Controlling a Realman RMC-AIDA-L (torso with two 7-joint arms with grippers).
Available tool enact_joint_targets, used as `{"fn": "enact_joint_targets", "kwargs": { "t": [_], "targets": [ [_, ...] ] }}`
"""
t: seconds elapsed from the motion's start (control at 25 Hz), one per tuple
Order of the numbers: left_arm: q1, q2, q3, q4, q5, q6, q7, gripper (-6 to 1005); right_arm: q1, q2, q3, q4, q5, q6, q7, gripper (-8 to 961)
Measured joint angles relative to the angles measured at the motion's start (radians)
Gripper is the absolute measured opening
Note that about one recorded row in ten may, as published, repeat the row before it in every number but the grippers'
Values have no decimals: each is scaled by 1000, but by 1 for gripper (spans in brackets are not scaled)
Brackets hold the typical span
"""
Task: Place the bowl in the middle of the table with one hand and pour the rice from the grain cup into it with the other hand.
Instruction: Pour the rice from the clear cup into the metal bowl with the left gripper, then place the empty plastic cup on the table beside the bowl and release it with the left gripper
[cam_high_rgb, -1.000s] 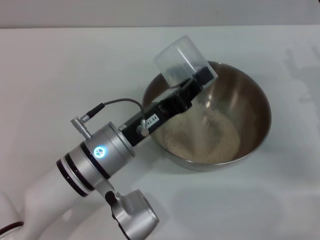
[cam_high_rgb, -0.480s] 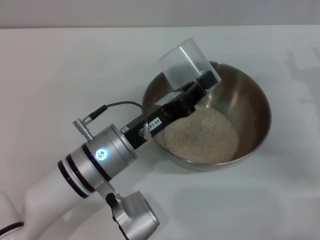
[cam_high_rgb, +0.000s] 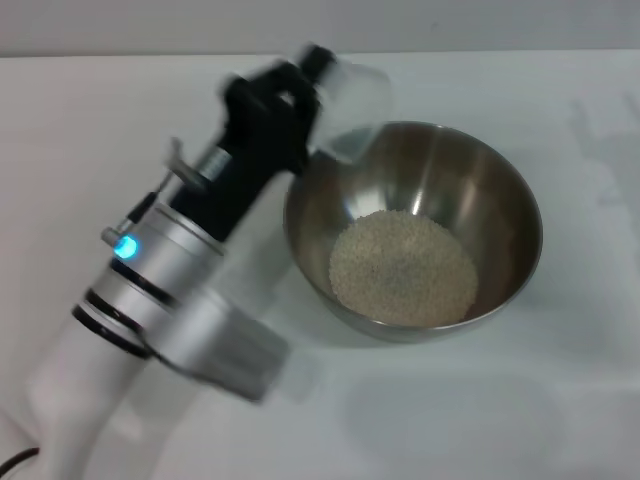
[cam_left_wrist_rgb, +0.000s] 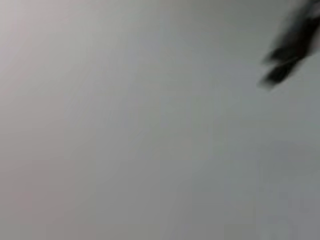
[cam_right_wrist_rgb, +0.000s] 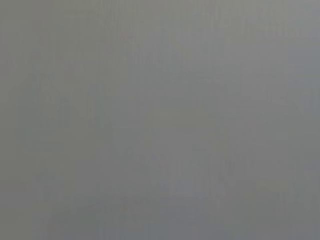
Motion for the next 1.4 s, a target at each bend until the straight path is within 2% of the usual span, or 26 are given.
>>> {"fn": "enact_joint_targets", "kwargs": {
  "t": [0.08,0.12,0.16,0.32,0.36,0.52,0.72,0.88,1.4],
  "targets": [
    [12,0,-46,-15,-64,-18,-203,31,1,0,-1,-2,0,0,0,708],
    [17,1,-82,-16,-134,-50,-395,31,2,0,-2,-3,0,0,0,708],
    [17,1,-82,-16,-134,-50,-395,31,2,0,-2,-3,0,0,0,708],
    [13,4,-172,28,-246,-201,-814,32,9,0,-4,-5,0,0,0,708],
    [13,4,-172,28,-246,-201,-814,32,9,0,-4,-5,0,0,0,708],
    [-7,5,-249,127,-257,-345,-1131,33,12,0,-4,-5,-1,1,0,708],
    [-29,7,-265,177,-258,-440,-1238,35,17,0,-4,-5,-1,3,1,709],
    [-46,5,-267,198,-259,-490,-1252,36,19,0,-4,-5,-2,5,1,709],
    [-53,5,-263,221,-254,-516,-1249,40,18,0,-4,-7,-2,7,2,709]
  ]
}}
